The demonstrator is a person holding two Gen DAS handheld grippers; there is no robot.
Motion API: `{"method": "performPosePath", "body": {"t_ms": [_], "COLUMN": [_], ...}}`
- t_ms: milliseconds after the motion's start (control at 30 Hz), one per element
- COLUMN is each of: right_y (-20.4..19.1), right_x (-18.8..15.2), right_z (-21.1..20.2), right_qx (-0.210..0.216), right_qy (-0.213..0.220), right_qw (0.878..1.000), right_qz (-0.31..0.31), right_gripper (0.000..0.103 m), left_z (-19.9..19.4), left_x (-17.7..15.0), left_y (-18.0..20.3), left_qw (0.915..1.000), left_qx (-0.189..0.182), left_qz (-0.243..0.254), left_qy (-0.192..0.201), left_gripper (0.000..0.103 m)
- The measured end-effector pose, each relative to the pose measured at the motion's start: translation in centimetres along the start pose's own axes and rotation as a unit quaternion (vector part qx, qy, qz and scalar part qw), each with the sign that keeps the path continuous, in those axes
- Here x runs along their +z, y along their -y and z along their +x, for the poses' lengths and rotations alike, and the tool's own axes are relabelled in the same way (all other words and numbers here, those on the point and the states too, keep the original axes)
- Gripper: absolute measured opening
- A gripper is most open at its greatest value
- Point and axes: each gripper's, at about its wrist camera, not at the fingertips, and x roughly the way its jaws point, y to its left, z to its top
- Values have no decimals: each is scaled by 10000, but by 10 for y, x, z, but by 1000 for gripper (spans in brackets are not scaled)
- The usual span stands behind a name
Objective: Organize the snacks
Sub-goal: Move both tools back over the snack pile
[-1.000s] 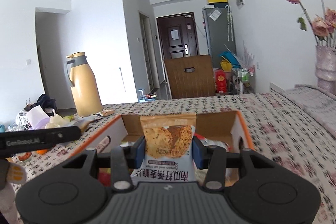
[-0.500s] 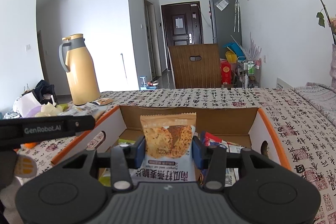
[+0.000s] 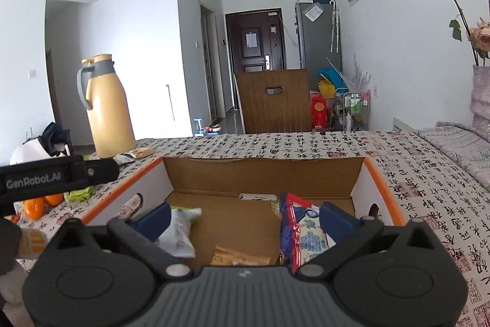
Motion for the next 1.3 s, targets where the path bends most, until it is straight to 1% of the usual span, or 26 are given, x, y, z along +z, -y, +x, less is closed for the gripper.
{"method": "performPosePath", "body": {"t_ms": [333, 733, 1033, 1300], "right_y": [-1, -6, -9, -13], "right_x": [3, 9, -8, -32], "right_z": [-1, -46, -81, -109], "right_qx": [-33, -92, -107, -65], "right_qy": [-26, 156, 68, -108], "right_qw": [10000, 9997, 9998, 9998], "right_qz": [-51, -172, -164, -178], "right_gripper": [103, 103, 103, 103], "left_z": [-2, -48, -83, -110], "left_x": [4, 17, 5, -17], "left_y": [1, 4, -1, -8], "left_qw": [10000, 9998, 9999, 10000], "left_qx": [68, -32, -46, -19], "left_qz": [-40, -13, -32, -7], "left_qy": [-35, 180, 105, -62], "left_gripper": [103, 103, 103, 103]}}
